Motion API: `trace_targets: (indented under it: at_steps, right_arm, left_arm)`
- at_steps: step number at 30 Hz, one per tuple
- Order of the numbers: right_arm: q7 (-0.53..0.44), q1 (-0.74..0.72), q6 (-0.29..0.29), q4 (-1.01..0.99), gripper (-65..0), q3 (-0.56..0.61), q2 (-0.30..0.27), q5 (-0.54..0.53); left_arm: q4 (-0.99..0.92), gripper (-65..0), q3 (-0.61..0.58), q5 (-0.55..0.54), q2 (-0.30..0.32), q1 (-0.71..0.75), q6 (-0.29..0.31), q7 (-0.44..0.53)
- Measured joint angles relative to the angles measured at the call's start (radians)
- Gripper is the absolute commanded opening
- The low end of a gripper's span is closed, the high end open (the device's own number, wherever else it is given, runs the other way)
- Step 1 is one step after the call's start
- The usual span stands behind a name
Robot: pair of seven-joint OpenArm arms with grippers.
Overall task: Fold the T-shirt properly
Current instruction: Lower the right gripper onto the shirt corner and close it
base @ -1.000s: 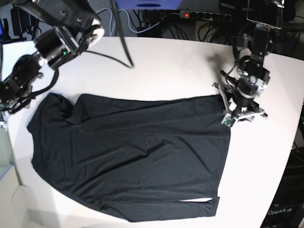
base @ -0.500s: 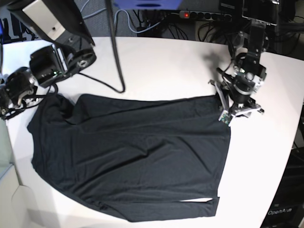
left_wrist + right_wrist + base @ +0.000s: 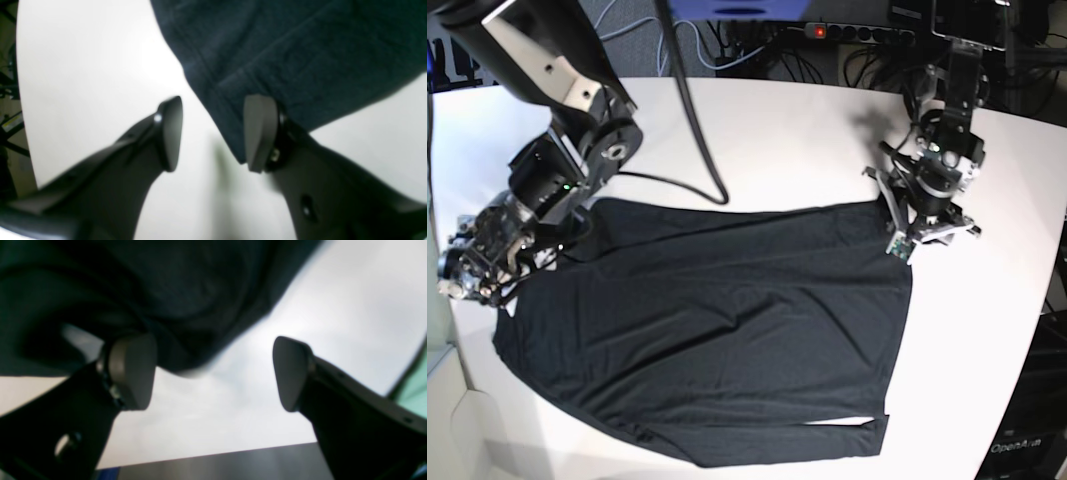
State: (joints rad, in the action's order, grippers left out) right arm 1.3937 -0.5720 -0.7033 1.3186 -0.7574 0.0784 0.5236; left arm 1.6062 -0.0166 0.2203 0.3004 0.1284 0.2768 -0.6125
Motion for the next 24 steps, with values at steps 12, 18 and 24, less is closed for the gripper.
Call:
trace_targets:
  at_steps: [12,18,24]
  right_arm:
    - [0.002,0.029,0.0,0.267,-11.5,0.036,0.063,0.0]
    - [0.006,0.061,0.0,0.261,-11.5,-0.104,0.056,-0.11]
    - [0.006,0.109,0.0,0.26,-11.5,-0.1,0.058,-0.238]
  left_arm:
    - [-0.034,-36.2,0.0,-0.003,-0.005,0.002,0.0,0.018]
    - [-0.034,-36.2,0.0,-0.003,-0.021,0.0,0.0,0.019]
    - [-0.035,-36.2,0.0,0.001,-0.02,0.0,0.0,0.018]
